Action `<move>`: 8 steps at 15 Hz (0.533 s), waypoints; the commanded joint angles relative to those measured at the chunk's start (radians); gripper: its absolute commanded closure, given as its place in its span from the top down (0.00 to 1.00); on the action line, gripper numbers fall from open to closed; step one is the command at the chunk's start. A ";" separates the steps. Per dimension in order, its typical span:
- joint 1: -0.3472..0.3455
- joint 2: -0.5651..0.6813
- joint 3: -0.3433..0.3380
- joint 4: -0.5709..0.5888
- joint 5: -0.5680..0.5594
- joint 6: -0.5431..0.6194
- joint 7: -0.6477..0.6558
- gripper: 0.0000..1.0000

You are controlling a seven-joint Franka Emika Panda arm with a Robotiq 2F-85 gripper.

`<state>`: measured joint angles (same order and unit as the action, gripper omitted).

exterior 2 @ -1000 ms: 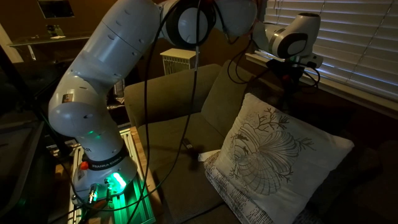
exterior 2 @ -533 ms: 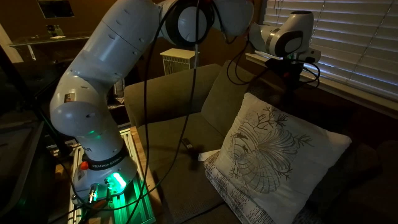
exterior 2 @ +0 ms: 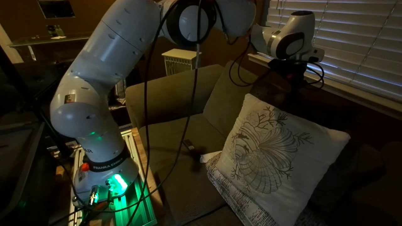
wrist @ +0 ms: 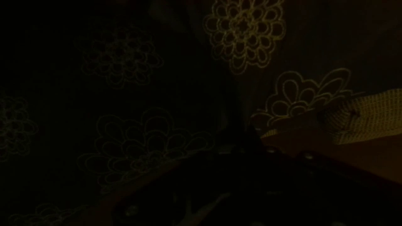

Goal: Move the black and white pillows to the left side of the sofa.

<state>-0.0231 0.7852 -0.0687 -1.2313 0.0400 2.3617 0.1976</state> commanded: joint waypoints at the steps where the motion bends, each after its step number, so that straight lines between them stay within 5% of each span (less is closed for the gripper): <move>1: -0.012 -0.095 0.047 -0.093 0.028 0.084 -0.066 0.01; 8: -0.001 -0.228 0.042 -0.269 0.015 0.197 -0.091 0.01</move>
<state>-0.0242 0.6724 -0.0493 -1.3975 0.0404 2.4681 0.1335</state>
